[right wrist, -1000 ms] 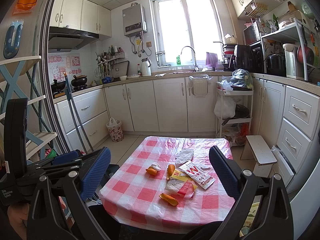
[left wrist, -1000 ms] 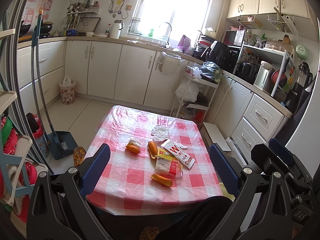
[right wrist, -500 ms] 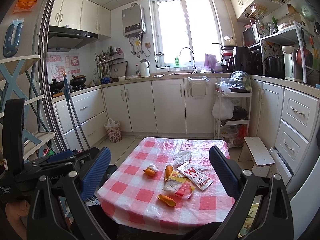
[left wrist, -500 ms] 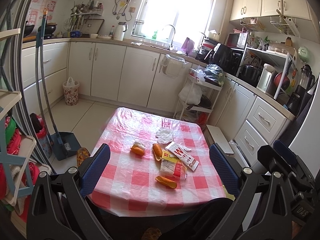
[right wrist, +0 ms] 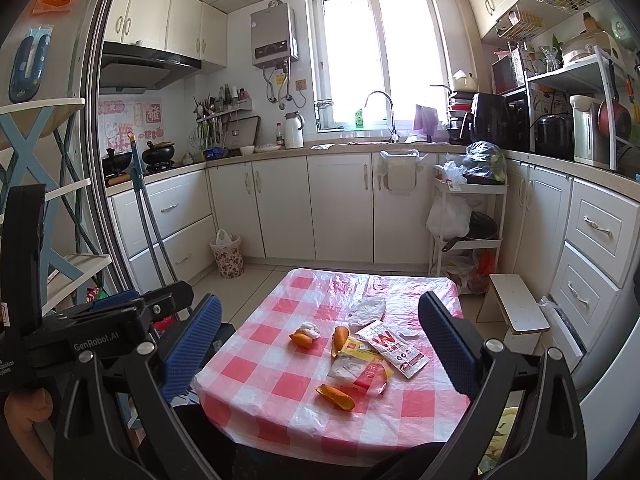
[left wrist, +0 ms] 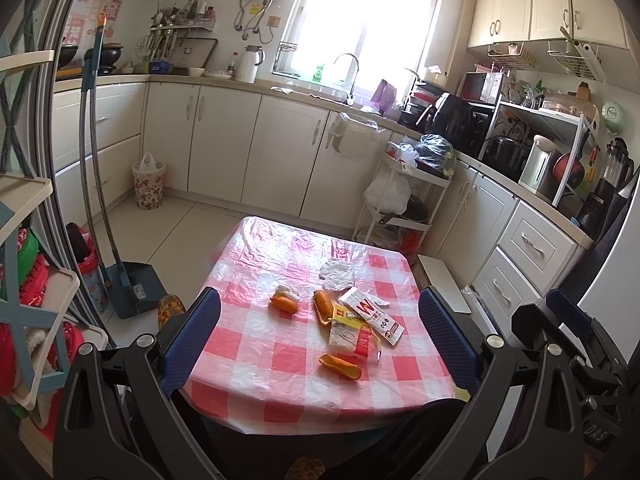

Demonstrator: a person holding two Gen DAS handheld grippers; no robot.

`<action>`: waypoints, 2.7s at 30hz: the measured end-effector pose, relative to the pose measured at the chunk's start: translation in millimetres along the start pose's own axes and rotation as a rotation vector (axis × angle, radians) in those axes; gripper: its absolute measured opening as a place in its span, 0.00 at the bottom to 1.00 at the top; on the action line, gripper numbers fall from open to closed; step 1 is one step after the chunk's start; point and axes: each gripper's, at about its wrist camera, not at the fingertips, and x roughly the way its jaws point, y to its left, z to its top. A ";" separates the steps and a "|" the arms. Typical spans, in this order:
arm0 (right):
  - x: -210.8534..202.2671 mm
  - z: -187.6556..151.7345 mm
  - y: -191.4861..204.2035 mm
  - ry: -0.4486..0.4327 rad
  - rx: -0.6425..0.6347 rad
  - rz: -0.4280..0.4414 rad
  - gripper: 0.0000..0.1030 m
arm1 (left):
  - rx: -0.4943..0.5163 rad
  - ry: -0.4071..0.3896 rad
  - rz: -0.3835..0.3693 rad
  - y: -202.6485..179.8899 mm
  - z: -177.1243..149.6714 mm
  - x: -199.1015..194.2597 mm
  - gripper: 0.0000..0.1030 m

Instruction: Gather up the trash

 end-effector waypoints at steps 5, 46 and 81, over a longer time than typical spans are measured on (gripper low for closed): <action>1.2 -1.6 1.9 0.004 -0.004 0.003 0.92 | -0.007 -0.005 0.002 4.7 1.2 -1.9 0.93; 8.3 -11.2 6.5 0.026 -0.011 0.013 0.92 | -0.011 -0.004 0.000 6.9 1.7 -1.7 0.93; 189.4 -103.4 -79.4 0.466 0.069 -0.042 0.92 | -0.013 0.279 0.167 88.4 -54.9 144.7 0.93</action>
